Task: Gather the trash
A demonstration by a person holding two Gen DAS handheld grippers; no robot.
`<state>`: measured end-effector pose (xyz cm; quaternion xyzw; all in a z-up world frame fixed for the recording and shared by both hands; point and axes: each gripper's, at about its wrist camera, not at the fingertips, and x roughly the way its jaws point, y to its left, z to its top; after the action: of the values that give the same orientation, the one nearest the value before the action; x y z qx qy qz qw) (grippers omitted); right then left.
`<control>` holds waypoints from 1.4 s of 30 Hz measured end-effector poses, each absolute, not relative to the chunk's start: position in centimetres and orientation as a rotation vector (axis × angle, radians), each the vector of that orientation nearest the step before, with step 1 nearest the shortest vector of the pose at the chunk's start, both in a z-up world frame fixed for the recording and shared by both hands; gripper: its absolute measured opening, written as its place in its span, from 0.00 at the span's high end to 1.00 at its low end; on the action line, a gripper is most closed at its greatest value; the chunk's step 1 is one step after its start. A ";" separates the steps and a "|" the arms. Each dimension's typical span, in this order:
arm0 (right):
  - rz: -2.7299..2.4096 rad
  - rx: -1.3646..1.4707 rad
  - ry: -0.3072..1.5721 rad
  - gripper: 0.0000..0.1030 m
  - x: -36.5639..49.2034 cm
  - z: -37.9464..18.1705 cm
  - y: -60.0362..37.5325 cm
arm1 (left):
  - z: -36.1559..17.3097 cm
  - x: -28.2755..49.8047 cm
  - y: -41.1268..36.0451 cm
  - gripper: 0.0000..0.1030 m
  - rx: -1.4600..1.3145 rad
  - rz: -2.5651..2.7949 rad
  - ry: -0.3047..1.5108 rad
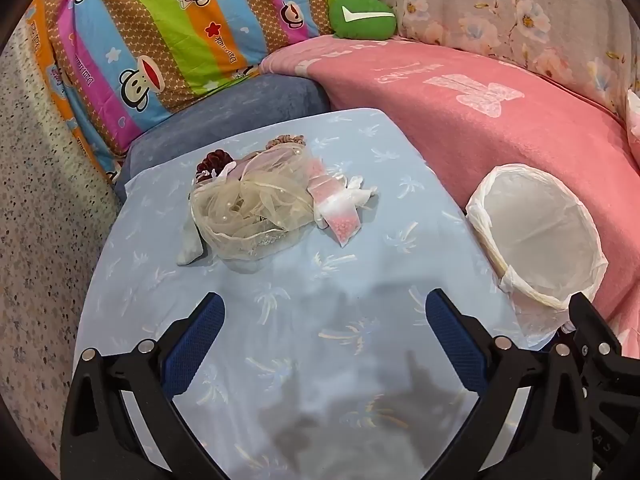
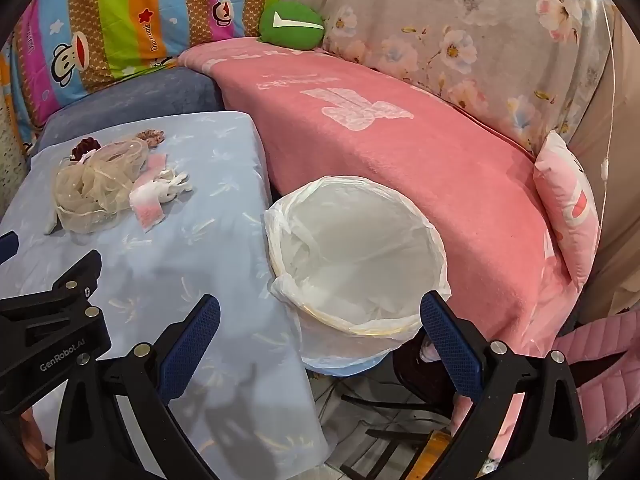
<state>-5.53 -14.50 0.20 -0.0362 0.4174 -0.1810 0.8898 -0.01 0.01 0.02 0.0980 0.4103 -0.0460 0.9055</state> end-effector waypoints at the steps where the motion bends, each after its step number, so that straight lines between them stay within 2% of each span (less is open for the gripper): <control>1: -0.376 -0.075 0.867 0.06 -5.5 0.2 -14.5 | 0.0 0.0 0.0 0.07 0.200 -0.098 0.848; 42: -0.391 -0.078 0.834 0.06 -6.4 1.4 -14.6 | 1.1 -0.2 -0.8 0.07 0.192 -0.103 0.837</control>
<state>-6.41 -14.57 1.35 -0.0375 0.4021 -0.1886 0.8952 -0.22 -0.77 1.08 0.0931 0.4056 -0.0498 0.9079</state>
